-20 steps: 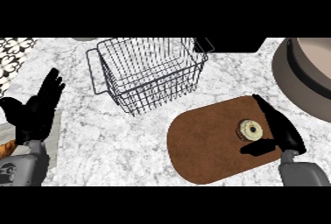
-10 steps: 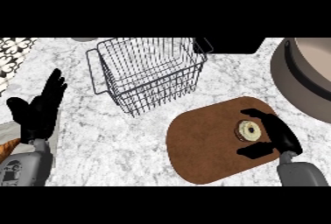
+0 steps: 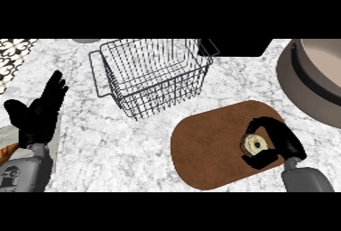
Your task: Pick the cupcake from the cutting board and place it in the basket
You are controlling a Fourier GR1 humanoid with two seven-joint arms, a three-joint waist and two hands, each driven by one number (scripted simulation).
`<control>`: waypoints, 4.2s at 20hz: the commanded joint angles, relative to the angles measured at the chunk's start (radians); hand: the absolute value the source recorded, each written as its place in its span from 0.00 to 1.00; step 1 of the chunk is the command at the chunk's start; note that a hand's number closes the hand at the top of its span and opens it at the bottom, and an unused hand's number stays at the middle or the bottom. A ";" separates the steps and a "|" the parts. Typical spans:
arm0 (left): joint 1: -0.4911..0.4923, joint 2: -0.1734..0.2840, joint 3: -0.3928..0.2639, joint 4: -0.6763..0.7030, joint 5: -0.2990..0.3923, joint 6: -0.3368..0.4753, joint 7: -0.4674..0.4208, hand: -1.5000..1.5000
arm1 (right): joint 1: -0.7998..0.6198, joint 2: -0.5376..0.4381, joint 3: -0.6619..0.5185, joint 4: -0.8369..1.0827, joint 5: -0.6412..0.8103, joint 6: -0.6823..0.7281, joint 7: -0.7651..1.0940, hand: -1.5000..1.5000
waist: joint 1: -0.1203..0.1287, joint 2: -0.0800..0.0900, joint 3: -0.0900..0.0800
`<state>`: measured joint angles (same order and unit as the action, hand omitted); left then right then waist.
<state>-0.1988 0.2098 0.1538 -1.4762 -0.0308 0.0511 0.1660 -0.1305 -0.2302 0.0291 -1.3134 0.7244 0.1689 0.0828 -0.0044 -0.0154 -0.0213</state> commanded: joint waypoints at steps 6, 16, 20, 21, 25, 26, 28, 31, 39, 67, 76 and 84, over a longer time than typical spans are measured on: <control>-0.017 -0.016 -0.038 -0.032 -0.001 -0.018 0.020 0.50 | -0.088 0.222 0.138 0.052 -0.002 -0.198 0.274 1.00 | 0.087 0.034 0.024; -0.065 -0.044 -0.094 -0.029 0.003 -0.052 0.017 0.50 | -0.288 0.229 0.180 0.006 -0.025 -0.515 0.478 1.00 | 0.213 0.053 0.029; -0.084 -0.047 -0.115 -0.023 -0.004 -0.063 0.016 0.50 | -0.397 0.230 0.203 -0.006 -0.006 -0.701 0.541 1.00 | 0.241 0.049 0.025; -0.090 -0.050 -0.117 -0.027 -0.003 -0.063 0.014 0.50 | -0.428 0.230 0.208 -0.001 0.007 -0.746 0.557 1.00 | 0.251 0.047 0.023; -0.105 -0.063 -0.138 -0.012 -0.012 -0.065 0.016 0.50 | -0.538 0.230 0.231 0.053 0.077 -0.889 0.655 1.00 | 0.259 0.052 0.015; -0.114 -0.059 -0.139 -0.014 -0.016 -0.066 0.017 0.50 | -0.573 0.230 0.232 0.068 0.092 -0.908 0.692 1.00 | 0.264 0.048 0.013; -0.122 -0.065 -0.145 -0.006 -0.019 -0.063 0.023 0.50 | -0.613 0.230 0.239 0.116 0.132 -0.959 0.746 1.00 | 0.262 0.052 0.012; -0.146 -0.064 -0.141 0.009 -0.022 -0.059 0.033 0.50 | -0.684 0.230 0.236 0.182 0.168 -1.001 0.821 1.00 | 0.265 0.059 0.011; -0.155 -0.075 -0.149 0.021 -0.033 -0.049 0.035 0.50 | -0.900 0.230 0.161 0.337 0.310 -1.089 0.987 1.00 | 0.249 0.050 0.010; -0.173 -0.082 -0.122 0.066 -0.049 -0.006 0.014 0.50 | -1.331 0.230 -0.073 0.981 0.594 -1.014 1.378 1.00 | 0.201 0.062 0.012; -0.145 -0.061 -0.096 0.077 -0.048 -0.004 -0.025 0.50 | -1.328 0.230 -0.119 1.043 0.561 -1.151 1.350 1.00 | 0.171 0.051 0.017; -0.149 -0.061 -0.103 0.083 -0.043 -0.018 0.007 0.50 | -1.392 0.230 0.015 1.307 0.697 -0.792 1.265 1.00 | 0.179 0.047 0.010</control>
<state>-0.3570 0.1517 0.0552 -1.3981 -0.0741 0.0376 0.1740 -1.4747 -0.0015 -0.0183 -0.1035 1.3599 -0.8372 1.2653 0.1659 0.0330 -0.0091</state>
